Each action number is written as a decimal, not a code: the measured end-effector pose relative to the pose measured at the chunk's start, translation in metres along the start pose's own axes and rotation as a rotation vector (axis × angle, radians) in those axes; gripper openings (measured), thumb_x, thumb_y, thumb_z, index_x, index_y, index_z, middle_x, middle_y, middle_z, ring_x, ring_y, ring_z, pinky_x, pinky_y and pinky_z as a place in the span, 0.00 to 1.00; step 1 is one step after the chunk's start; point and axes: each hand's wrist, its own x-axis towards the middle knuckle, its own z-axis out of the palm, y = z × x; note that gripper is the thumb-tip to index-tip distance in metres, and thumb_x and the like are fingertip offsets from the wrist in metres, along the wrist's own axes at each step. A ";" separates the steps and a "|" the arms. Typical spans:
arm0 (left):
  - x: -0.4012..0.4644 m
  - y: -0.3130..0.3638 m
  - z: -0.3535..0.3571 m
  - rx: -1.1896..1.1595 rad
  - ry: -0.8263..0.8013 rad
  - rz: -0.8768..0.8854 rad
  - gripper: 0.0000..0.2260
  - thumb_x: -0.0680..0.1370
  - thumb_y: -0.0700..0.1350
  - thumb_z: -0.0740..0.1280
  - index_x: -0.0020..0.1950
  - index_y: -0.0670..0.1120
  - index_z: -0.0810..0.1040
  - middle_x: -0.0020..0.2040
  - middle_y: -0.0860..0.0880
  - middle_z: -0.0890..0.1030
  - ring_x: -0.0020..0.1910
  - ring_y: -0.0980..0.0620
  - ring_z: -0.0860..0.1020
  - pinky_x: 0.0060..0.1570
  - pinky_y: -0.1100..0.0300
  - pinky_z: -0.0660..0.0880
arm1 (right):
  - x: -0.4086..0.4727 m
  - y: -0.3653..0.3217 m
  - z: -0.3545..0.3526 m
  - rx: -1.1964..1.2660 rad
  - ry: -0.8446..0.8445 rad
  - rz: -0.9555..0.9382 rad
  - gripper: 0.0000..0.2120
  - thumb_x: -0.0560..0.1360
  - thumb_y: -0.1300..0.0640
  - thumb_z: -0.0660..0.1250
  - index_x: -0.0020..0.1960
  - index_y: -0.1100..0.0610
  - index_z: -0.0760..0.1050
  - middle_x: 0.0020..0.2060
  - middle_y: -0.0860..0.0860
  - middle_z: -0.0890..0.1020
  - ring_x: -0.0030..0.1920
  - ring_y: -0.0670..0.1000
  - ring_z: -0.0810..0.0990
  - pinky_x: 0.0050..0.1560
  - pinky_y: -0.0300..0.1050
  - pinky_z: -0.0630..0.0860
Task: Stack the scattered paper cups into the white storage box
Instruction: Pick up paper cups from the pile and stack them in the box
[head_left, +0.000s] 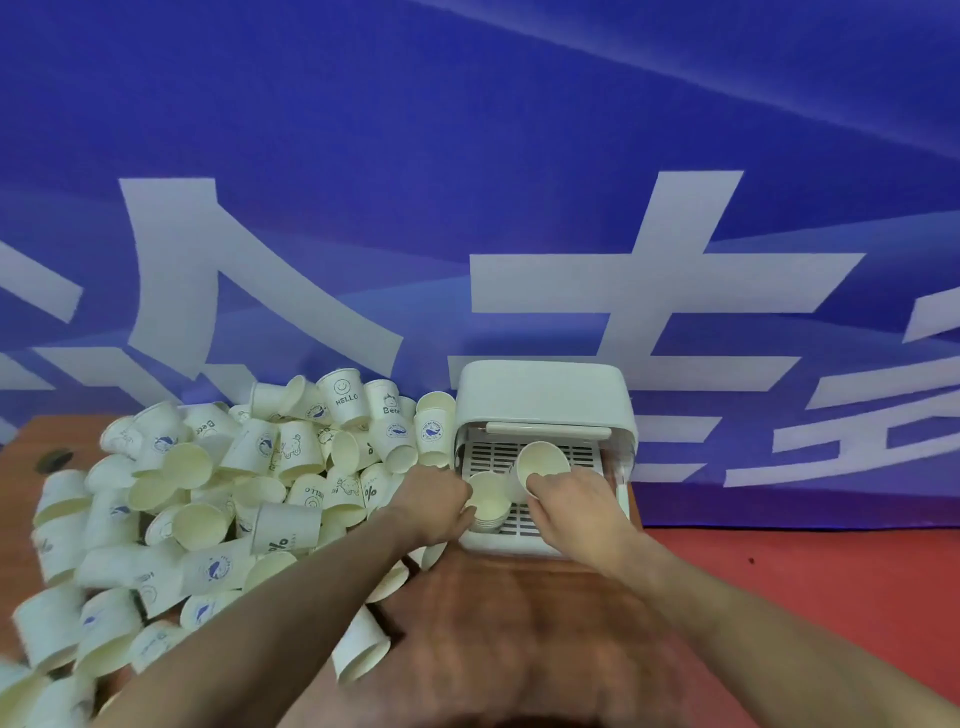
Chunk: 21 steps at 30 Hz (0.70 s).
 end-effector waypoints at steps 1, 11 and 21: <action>-0.003 -0.003 -0.002 -0.003 0.003 -0.018 0.17 0.80 0.57 0.56 0.51 0.48 0.80 0.49 0.46 0.83 0.48 0.43 0.80 0.41 0.55 0.67 | 0.002 -0.004 -0.003 -0.010 0.010 -0.014 0.14 0.60 0.53 0.78 0.30 0.52 0.72 0.20 0.50 0.74 0.19 0.53 0.72 0.27 0.41 0.55; -0.054 -0.034 0.006 -0.021 -0.019 -0.140 0.18 0.80 0.58 0.55 0.51 0.48 0.80 0.47 0.47 0.82 0.47 0.43 0.81 0.45 0.55 0.72 | 0.018 -0.037 0.001 -0.038 -0.049 -0.110 0.16 0.58 0.54 0.79 0.29 0.51 0.71 0.19 0.50 0.73 0.18 0.53 0.71 0.27 0.41 0.56; -0.068 -0.076 0.023 -0.008 -0.048 -0.132 0.19 0.79 0.59 0.55 0.58 0.50 0.80 0.50 0.49 0.83 0.48 0.46 0.81 0.41 0.56 0.70 | 0.038 -0.051 0.029 -0.007 -0.370 -0.042 0.09 0.78 0.57 0.58 0.55 0.55 0.74 0.50 0.54 0.81 0.51 0.58 0.81 0.40 0.46 0.66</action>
